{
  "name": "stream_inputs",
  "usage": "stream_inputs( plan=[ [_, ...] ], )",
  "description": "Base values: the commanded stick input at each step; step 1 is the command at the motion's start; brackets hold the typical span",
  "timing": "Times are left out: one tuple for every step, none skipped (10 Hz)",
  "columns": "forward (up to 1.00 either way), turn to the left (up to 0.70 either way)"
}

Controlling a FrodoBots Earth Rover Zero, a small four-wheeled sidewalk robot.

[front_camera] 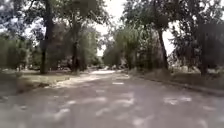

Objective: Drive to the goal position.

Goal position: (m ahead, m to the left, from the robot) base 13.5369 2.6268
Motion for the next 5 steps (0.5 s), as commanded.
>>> stream_inputs(
  plan=[
    [0.85, 0.00],
    [0.85, 0.00],
    [0.85, 0.00],
    [0.85, 0.00],
    [0.85, 0.00]
  ],
)
